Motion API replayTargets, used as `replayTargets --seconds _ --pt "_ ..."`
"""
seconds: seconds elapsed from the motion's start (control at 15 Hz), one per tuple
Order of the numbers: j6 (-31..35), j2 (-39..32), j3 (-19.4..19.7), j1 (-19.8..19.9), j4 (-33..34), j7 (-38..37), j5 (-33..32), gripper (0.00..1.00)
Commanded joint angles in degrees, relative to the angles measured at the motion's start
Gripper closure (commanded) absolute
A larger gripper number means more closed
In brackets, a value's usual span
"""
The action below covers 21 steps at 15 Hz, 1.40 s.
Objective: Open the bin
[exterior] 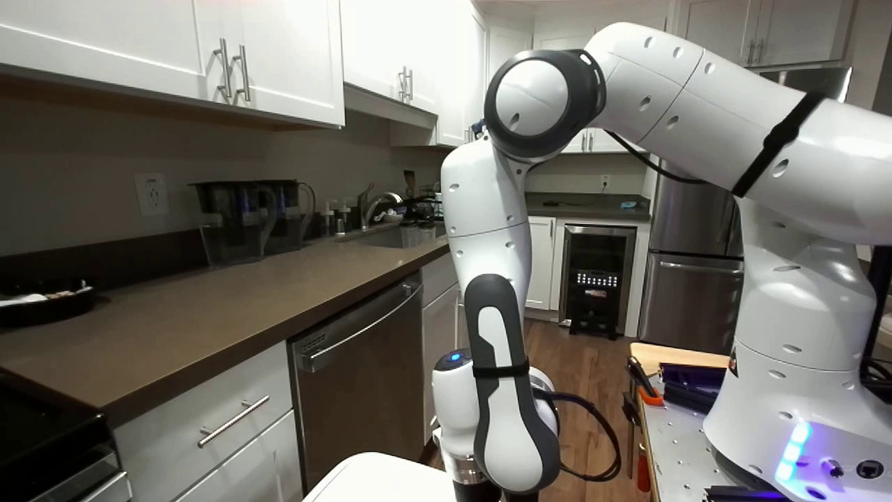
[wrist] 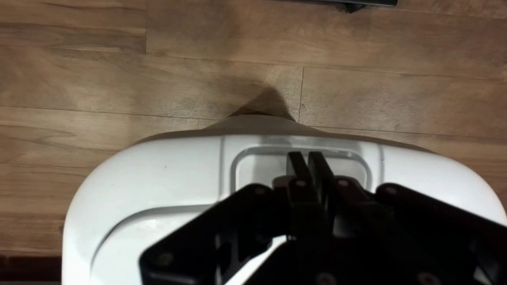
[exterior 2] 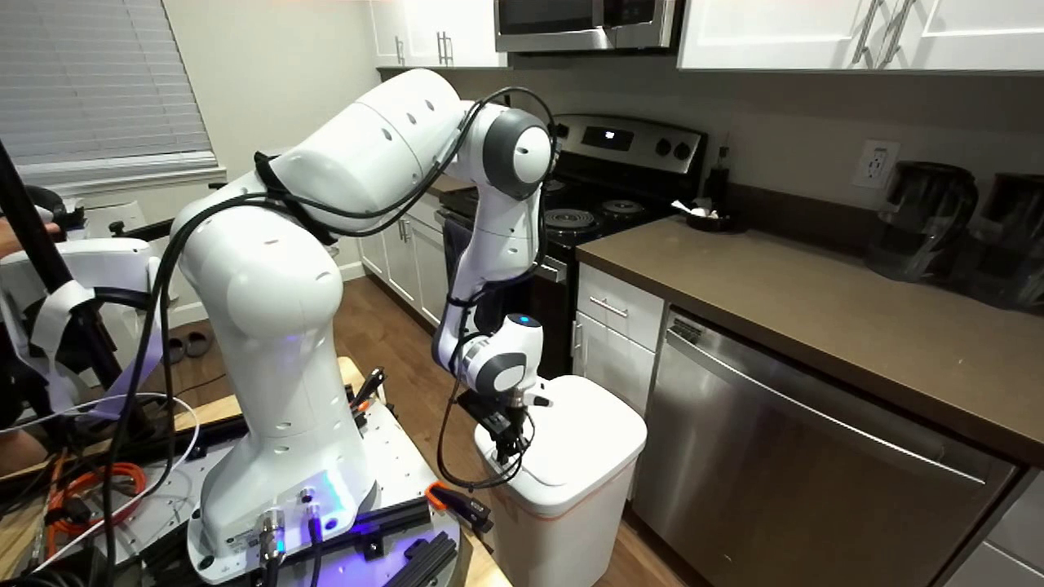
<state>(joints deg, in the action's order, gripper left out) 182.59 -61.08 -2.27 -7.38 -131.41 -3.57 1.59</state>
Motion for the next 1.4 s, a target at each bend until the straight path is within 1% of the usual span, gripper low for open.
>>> replayTargets --seconds 0.0,0.07,0.2,0.27,0.53,0.6,0.8,1.0,1.07,1.13,1.2,1.27,1.33 --pt "4.0 -1.1 -1.5 2.6 0.5 2.3 -1.5 0.91" --pt "5.1 -1.2 -1.7 2.8 0.6 2.4 -1.6 0.88" --pt "6.5 -1.2 -2.2 3.3 0.5 3.0 -2.0 0.87" --pt "6.8 -1.4 -2.6 3.5 0.6 3.2 -2.1 0.91" --pt "5.1 -1.4 -1.1 1.8 0.3 3.0 -2.2 0.96" --pt "5.2 -1.6 -0.8 1.6 0.3 3.2 -2.3 0.94" --pt "5.7 -2.4 -0.1 1.1 0.3 3.8 -2.4 0.93" --pt "6.0 -3.2 -0.1 1.5 0.5 4.0 -2.3 0.94" --pt "5.0 -2.7 -0.3 1.7 0.4 3.7 -2.1 0.94" --pt "3.9 -1.8 0.3 0.9 0.3 3.6 -1.9 0.94" --pt "1.3 0.3 0.8 0.1 -0.1 3.1 -1.4 0.93" --pt "-0.5 1.6 0.6 0.4 -0.3 3.2 -1.6 0.94" --pt "-2.9 3.3 1.6 -0.8 -0.7 2.7 -1.1 0.94"
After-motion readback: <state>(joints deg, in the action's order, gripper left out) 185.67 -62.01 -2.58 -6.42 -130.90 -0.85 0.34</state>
